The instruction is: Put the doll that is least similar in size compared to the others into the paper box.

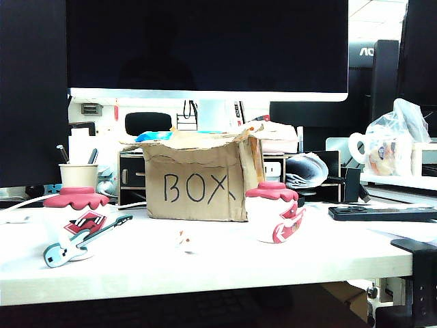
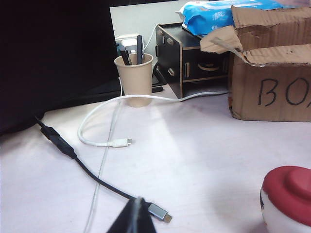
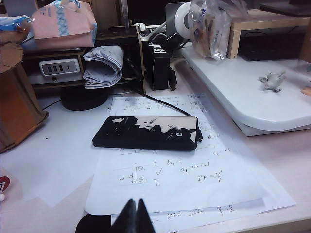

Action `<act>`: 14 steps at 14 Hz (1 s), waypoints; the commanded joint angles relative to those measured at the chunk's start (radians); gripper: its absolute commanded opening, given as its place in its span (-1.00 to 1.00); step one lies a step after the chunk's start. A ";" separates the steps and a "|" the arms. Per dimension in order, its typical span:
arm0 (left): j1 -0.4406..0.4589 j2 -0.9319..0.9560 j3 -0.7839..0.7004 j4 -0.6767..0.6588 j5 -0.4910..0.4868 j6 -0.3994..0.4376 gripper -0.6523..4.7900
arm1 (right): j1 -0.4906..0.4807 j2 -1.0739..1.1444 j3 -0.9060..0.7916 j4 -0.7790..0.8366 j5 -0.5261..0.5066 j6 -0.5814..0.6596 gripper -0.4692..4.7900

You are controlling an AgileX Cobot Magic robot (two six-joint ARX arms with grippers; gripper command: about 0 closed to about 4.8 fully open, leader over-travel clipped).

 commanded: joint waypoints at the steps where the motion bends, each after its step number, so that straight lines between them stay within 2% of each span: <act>1: 0.001 0.000 0.000 0.007 0.000 0.003 -0.78 | 0.001 0.000 -0.002 0.019 -0.002 -0.002 -0.84; 3: -0.005 0.000 0.000 0.007 0.000 0.003 -0.78 | 0.001 0.000 -0.002 0.019 -0.003 0.004 -0.84; 5: -0.114 0.000 0.000 0.007 -0.001 0.003 -0.78 | 0.001 0.000 -0.002 0.019 -0.025 0.039 -0.84; 7: -0.254 0.047 0.000 0.010 0.000 0.003 -0.78 | 0.002 0.000 -0.002 0.032 -0.095 0.189 -0.84; 10: -0.420 0.184 0.000 0.006 0.000 0.003 -0.78 | 0.002 0.000 -0.002 0.086 -0.180 0.457 -0.82; 12: -0.488 0.210 0.000 0.006 0.000 0.003 -0.78 | 0.003 0.000 0.001 0.094 -0.287 0.566 -0.82; 13: -0.504 0.209 0.000 0.007 0.000 0.003 -0.78 | 0.003 0.000 0.012 0.097 -0.370 0.609 -0.82; 14: -0.503 0.209 0.000 0.007 0.000 0.003 -0.78 | 0.003 0.000 0.023 0.097 -0.406 0.635 -0.82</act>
